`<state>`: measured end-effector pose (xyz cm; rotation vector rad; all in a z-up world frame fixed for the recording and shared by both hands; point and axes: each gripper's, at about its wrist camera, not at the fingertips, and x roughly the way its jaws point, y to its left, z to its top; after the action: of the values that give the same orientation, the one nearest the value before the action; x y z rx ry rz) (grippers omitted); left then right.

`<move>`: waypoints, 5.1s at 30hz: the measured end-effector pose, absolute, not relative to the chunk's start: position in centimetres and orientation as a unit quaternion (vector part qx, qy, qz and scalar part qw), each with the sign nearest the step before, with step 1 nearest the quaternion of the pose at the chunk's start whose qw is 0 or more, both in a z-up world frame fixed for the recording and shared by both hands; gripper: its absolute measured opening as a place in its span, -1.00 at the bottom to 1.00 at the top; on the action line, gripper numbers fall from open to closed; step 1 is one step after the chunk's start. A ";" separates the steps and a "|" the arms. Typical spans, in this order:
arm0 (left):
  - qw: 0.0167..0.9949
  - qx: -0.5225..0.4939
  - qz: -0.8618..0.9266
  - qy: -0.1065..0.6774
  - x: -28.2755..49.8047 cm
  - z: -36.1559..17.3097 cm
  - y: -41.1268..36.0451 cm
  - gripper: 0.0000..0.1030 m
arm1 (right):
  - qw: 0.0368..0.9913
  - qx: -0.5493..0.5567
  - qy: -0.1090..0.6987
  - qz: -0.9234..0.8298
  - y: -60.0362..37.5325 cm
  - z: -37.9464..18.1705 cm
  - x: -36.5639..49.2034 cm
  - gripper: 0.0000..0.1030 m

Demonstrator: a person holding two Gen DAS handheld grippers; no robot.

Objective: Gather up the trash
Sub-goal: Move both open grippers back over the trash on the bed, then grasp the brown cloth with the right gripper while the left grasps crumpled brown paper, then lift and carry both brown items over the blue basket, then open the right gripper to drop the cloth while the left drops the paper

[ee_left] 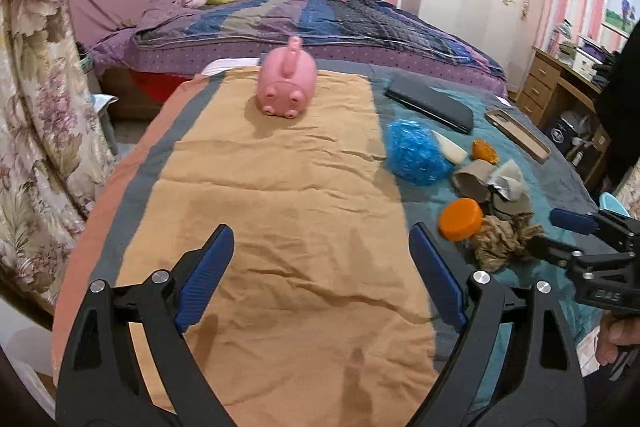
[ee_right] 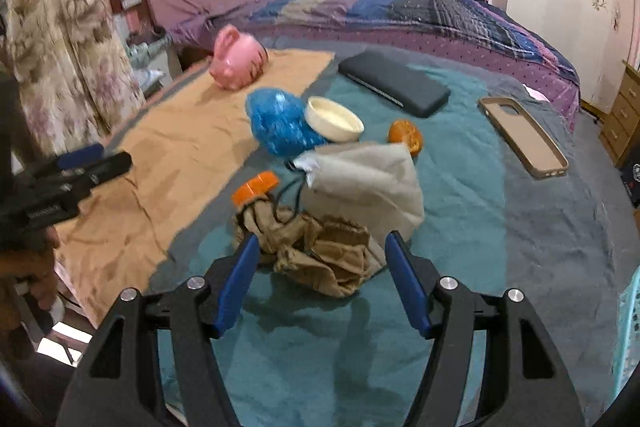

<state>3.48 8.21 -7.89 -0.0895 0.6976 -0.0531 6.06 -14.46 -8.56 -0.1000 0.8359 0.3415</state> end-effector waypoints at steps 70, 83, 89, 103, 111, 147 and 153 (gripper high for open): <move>0.950 -0.038 -0.080 0.299 3.8 -3.9 -5.5 -0.16 | 0.930 0.073 0.344 0.108 -30.4 -4.5 5.7 -0.07; 0.953 -0.023 -0.093 0.287 3.8 -3.3 -8.3 -0.16 | 0.936 0.080 0.333 0.083 -34.0 -4.1 4.4 -0.07; 0.953 -0.024 -0.104 0.284 4.1 -3.1 -9.9 -0.16 | 0.937 0.081 0.334 0.067 -35.8 -4.2 4.0 -0.06; 0.947 -0.016 -0.155 0.280 4.2 -2.5 -16.3 -0.15 | 0.939 0.096 0.329 0.020 -41.3 -4.4 2.4 -0.06; 0.940 0.008 -0.181 0.288 4.2 -2.6 -21.4 -0.14 | 0.945 0.100 0.312 -0.012 -44.4 -3.9 1.3 -0.07; 0.895 0.061 -0.318 0.306 2.1 -2.0 -40.5 -0.02 | 0.941 0.156 0.225 -0.200 -57.5 -2.9 -4.9 0.16; 0.893 0.051 -0.341 0.289 1.6 -0.6 -41.4 0.35 | 0.935 0.172 0.231 -0.209 -58.5 -3.2 -5.1 0.16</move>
<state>1.56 -41.43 -0.62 0.1048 0.5998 -0.7071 -5.07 -58.46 -3.20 0.3511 0.4715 -0.4283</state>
